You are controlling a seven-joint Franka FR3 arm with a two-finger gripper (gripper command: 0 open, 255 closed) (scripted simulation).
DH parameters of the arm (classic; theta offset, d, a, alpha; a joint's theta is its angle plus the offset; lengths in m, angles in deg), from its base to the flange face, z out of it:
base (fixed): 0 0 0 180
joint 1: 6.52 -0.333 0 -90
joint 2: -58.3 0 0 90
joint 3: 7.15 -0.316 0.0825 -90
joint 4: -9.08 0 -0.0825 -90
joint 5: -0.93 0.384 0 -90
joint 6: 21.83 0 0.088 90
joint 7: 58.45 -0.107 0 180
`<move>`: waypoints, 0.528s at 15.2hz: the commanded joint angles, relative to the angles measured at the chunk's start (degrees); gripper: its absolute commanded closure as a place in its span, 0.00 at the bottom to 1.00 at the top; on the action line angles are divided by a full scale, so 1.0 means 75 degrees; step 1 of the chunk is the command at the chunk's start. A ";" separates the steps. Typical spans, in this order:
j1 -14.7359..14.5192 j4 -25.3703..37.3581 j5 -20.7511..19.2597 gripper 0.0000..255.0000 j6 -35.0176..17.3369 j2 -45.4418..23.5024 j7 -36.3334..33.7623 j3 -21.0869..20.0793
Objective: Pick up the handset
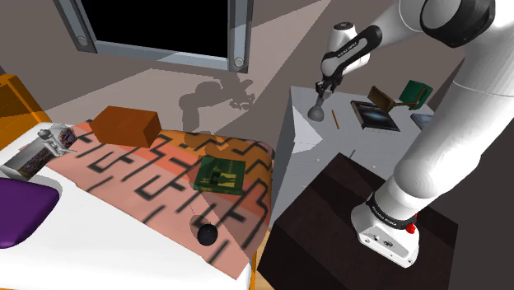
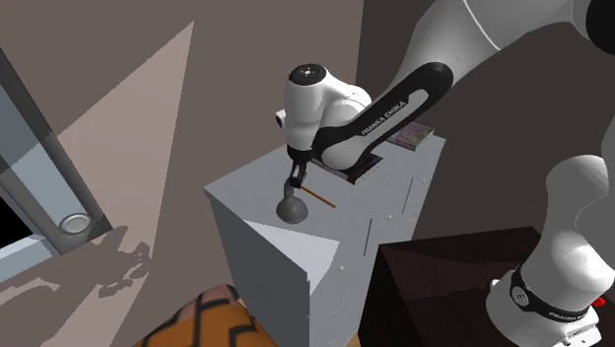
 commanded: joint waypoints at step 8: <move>-0.0055 0.0251 0.0030 1.00 0.0829 0.0604 0.0196 -0.0016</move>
